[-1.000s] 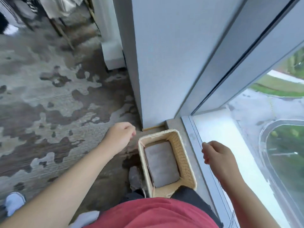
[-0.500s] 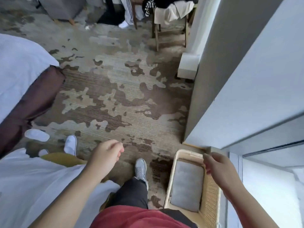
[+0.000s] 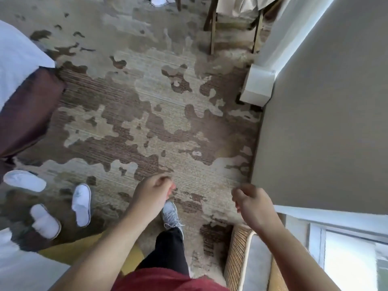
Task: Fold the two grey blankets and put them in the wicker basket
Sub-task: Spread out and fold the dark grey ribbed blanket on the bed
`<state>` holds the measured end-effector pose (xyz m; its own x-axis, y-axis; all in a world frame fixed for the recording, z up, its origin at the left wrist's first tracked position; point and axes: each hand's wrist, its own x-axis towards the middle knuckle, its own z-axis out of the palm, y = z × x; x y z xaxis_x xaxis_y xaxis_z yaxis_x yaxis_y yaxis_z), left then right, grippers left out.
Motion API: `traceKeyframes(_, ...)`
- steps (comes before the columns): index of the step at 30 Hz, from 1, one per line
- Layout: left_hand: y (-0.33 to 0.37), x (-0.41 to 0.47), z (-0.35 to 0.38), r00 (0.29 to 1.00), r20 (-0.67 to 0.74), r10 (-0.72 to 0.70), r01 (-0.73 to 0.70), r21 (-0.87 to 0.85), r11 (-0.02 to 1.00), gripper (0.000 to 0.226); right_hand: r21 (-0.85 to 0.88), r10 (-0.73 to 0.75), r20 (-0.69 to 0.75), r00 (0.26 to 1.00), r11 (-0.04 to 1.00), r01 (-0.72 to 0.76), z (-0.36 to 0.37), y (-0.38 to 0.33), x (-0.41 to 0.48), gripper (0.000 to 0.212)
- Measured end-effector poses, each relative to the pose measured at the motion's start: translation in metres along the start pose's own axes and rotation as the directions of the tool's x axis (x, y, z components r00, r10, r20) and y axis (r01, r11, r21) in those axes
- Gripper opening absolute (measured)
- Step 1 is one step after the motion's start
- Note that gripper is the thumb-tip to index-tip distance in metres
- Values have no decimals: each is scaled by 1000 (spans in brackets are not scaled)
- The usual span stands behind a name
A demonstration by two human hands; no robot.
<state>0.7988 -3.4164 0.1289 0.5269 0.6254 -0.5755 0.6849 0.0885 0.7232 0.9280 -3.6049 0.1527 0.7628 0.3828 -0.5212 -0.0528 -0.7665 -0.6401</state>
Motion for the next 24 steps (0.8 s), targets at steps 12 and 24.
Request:
traceKeyframes(12, 77, 174, -117, 993, 4, -114, 115, -23, 993, 35, -29, -248, -72, 966, 969, 246, 13, -223, 184, 29)
traceKeyframes(24, 296, 431, -239, 961, -275, -32, -15, -164, 986, 41, -91, -139, 206, 969, 983, 160, 19, -394, 476, 35)
